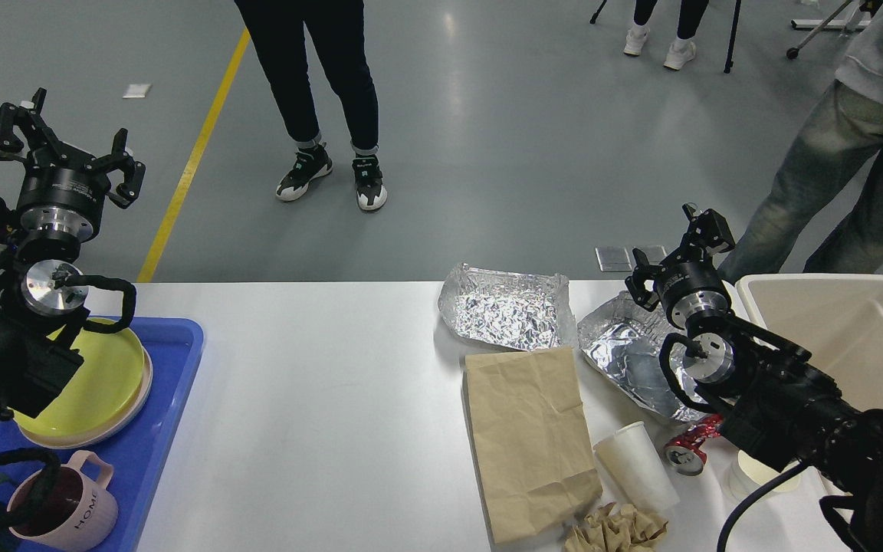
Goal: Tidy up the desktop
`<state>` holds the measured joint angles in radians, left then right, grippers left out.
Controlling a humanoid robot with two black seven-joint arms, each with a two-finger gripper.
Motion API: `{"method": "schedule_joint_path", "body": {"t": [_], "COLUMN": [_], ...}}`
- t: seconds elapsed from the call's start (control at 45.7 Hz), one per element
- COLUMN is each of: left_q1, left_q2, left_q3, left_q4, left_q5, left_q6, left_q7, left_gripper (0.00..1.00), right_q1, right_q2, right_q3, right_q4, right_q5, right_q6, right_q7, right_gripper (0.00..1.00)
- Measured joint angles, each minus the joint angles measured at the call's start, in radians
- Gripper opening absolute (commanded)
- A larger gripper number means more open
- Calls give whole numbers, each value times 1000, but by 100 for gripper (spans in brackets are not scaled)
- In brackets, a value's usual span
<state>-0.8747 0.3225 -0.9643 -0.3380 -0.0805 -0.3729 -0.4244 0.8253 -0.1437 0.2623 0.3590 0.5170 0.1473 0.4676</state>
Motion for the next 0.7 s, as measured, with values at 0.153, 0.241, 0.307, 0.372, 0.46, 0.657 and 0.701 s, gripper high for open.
{"method": "schedule_joint_path", "body": {"t": [0.153,0.241,0.307,0.372,0.46,0.657,0.701], "left_q1": [39,64,79,100,131,174,179], "left_q2": [-8,-10,-17,-28,-38,-43,-43], "left_q3": [1,1,2,3,4,5,5], "left_q4": [0,0,0,0,1,1,1], "left_q5": [0,0,1,2,2,4,4], "left_q6": [-1,-1,-1,-3,-10,-40,-49], "left_q7": [-53,-56,-59,-63,-74,-114,-128], "left_gripper": [96,96,96,96,96,96,96], "right_q1": [0,0,0,0,0,0,0], "right_q2": [0,0,0,0,0,0,0], "right_q3": [0,0,0,0,0,0,0], "right_q4": [0,0,0,0,0,0,0], "right_q5": [0,0,0,0,0,0,0], "right_q6": [0,0,0,0,0,0,0], "right_q7": [0,0,0,0,0,0,0], "right_gripper": [100,100,100,100,100,100,100]}}
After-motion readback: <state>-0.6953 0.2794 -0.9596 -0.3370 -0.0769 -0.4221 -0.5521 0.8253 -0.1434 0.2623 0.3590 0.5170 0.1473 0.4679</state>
